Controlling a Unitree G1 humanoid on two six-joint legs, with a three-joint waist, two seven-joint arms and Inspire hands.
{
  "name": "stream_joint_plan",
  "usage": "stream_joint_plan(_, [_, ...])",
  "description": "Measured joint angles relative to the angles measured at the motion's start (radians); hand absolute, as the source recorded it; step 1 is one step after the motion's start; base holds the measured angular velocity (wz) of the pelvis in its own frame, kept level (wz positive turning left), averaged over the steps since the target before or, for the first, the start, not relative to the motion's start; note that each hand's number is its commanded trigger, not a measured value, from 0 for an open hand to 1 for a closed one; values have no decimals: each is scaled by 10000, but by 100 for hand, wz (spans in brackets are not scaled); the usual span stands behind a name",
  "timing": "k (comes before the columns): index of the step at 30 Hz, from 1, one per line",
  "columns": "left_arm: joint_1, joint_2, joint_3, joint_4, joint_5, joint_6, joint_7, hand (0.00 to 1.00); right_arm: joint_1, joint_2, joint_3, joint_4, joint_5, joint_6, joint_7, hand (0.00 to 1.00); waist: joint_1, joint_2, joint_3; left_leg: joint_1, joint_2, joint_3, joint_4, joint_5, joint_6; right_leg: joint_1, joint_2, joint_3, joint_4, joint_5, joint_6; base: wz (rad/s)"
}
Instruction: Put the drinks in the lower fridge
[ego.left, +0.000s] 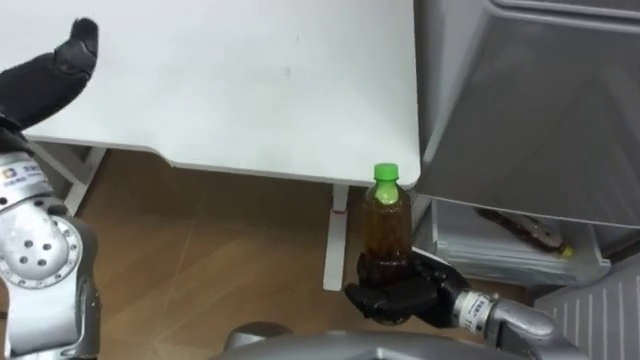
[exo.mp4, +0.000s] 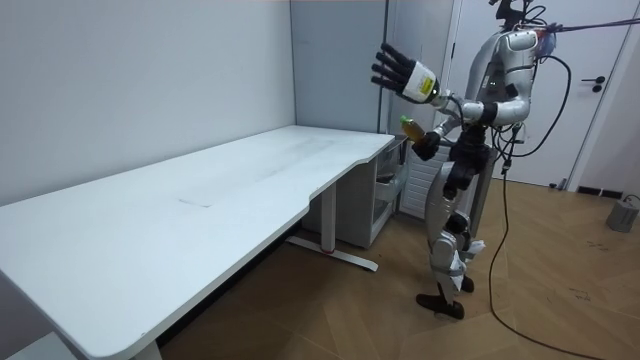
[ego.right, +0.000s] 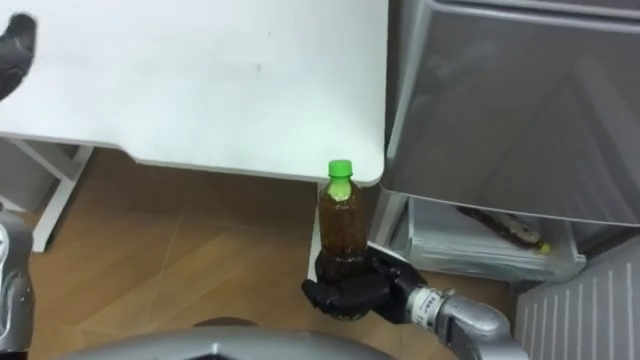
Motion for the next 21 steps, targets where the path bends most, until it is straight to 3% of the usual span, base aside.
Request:
stream_joint_plan(2, [193,1,25,755,-555,174,253,0,0,48,15,-224,-32,160,-155,100,55,11,-90,49,-7,7,-63,1,0,28,1,-2,-78,3,-1,0])
stream_joint_plan(6, [325,3,-25,2762,-1841,521,345,0,-23,66,64,-228,-6,317,-520,100,241,71,-111,293,-3,86,-271,1,-2,175,-10,17,-101,0,7,-8])
stream_joint_plan(10, [492,-14,-423,5471,-2676,1170,145,0,-62,183,57,-233,42,649,-701,100,262,14,-129,324,0,69,-372,2,-4,208,-7,22,-244,-4,16,-1])
stream_joint_plan(12, [601,-43,-762,6315,-2683,1436,48,0,-78,257,47,-228,66,648,-828,100,239,-59,-116,319,26,69,-341,3,-4,163,-8,22,-236,-3,17,2])
stream_joint_plan(14, [598,-42,-1212,7244,-3016,1688,-80,0,-145,316,58,-207,380,680,-1062,100,210,-138,-53,257,27,50,-333,1,-7,167,-9,-54,-235,1,18,7])
stream_joint_plan(18, [589,-27,-1761,8426,-3382,2025,-391,0,-317,358,139,-160,1305,864,-1449,100,177,-167,-28,267,23,96,-490,0,-10,207,-11,-101,-236,4,19,1])
stream_joint_plan(21, [698,-40,-1807,9327,-3547,2617,-844,0,-444,324,221,-145,1668,1109,-1594,100,16,-178,-23,252,24,109,-509,-3,-12,158,-1,-79,-235,3,19,-1])
